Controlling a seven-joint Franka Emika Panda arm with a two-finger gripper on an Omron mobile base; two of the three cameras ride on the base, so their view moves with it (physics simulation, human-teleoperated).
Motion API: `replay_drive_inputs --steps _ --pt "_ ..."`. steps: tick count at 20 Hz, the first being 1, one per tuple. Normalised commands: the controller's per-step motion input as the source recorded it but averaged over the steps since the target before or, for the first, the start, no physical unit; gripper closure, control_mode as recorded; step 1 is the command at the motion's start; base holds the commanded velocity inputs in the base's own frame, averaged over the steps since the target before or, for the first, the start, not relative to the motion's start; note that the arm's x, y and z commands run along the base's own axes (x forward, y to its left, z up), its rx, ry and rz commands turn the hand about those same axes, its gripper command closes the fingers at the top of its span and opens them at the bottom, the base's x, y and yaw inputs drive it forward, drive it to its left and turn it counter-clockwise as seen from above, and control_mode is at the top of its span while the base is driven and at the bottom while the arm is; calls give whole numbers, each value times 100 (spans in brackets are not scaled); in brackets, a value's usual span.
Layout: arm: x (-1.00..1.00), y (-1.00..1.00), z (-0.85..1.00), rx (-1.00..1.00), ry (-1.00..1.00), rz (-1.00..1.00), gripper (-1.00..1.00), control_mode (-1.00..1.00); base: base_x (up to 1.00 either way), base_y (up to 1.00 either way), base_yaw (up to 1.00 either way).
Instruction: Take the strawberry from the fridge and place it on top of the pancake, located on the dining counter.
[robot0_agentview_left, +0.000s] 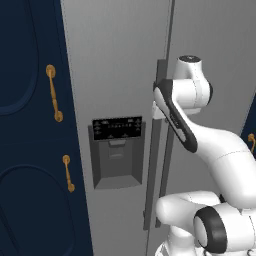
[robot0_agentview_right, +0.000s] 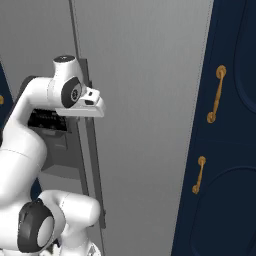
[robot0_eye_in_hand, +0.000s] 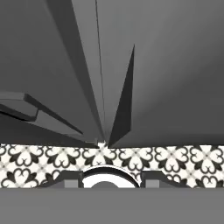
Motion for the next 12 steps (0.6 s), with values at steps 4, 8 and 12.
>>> replay_drive_inputs --steps 4,8,12 --pt "-51 -8 0 0 -3 -1 -100 -100 0 0 0" --pt "-96 -1 4 7 -11 -10 -100 -100 0 0 0" --pt "-73 0 12 10 -15 -9 -100 -100 0 0 0"
